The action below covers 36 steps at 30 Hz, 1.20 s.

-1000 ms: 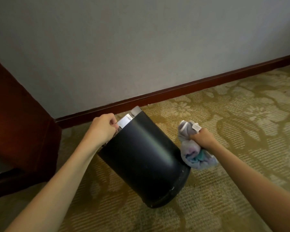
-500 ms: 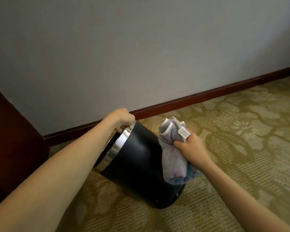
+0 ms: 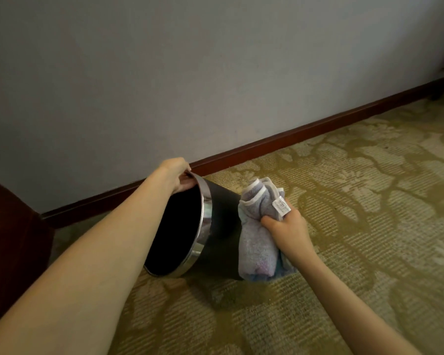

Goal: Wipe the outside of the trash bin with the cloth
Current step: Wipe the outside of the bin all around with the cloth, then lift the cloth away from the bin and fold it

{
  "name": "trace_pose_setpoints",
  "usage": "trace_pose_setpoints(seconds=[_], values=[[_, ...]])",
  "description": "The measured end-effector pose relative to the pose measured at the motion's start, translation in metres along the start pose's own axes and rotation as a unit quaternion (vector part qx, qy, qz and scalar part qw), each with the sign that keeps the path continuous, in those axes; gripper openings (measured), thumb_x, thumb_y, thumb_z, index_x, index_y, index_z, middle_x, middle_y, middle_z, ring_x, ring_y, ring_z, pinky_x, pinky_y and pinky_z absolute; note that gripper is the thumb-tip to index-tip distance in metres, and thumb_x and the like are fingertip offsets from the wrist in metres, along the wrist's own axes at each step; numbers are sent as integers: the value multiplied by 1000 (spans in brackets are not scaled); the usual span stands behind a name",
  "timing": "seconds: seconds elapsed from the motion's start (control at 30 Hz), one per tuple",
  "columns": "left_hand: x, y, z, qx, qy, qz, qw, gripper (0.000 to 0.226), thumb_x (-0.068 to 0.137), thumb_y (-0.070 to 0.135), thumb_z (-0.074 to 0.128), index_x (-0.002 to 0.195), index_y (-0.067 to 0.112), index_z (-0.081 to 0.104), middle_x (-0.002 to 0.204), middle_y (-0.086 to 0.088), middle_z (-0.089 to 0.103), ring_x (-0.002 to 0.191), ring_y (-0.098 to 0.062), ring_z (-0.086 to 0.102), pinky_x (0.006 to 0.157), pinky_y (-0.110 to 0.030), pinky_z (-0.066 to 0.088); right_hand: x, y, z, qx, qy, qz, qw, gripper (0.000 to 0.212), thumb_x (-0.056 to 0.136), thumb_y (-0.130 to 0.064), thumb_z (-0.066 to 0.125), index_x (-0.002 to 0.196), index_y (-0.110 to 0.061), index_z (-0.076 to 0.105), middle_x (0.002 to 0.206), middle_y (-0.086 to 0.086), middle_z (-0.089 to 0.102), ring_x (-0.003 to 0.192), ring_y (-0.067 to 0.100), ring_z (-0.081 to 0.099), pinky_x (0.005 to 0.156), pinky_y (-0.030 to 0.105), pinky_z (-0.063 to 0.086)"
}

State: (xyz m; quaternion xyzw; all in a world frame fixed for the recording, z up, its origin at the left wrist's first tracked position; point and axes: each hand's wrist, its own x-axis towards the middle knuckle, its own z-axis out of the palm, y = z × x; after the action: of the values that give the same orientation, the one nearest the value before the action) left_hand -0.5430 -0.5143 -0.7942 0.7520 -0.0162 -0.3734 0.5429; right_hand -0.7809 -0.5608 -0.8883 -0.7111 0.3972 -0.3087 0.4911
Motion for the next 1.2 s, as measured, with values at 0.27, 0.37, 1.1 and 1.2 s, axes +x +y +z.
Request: trace_pose_setpoints(seconds=[0.27, 0.37, 1.1, 1.2], values=[[-7, -17, -27, 239, -107, 77, 962, 46, 96, 45, 44, 118, 7, 55, 99, -5, 68, 84, -20, 69, 73, -33, 52, 9, 20, 15, 50, 24, 39, 998, 31, 79, -20, 60, 107, -30, 54, 86, -12, 62, 72, 2, 60, 55, 22, 42], [-13, -40, -36, 321, -130, 160, 924, 33, 98, 38, 42, 102, 14, 65, 99, -3, 72, 86, -16, 70, 77, -29, 49, 21, 24, 12, 55, 52, 63, 995, 25, 79, -18, 60, 103, -23, 58, 80, -8, 63, 69, 8, 60, 53, 25, 43], [-11, -98, -33, 333, -57, 462, 820, 24, 87, 5, 62, 94, 26, 72, 89, 13, 68, 90, 2, 59, 78, -12, 42, 57, 9, 0, -31, 53, 6, 998, 26, 79, -20, 58, 105, -17, 54, 85, 1, 62, 72, 15, 60, 55, 33, 49], [-9, -99, -30, 343, -47, 467, 813, 25, 87, 4, 61, 92, 25, 72, 87, 14, 67, 88, 4, 59, 76, -14, 43, 69, -14, -3, -16, 65, -48, 997, 26, 77, -22, 57, 103, -20, 56, 88, 3, 64, 77, 18, 63, 63, 37, 54]])
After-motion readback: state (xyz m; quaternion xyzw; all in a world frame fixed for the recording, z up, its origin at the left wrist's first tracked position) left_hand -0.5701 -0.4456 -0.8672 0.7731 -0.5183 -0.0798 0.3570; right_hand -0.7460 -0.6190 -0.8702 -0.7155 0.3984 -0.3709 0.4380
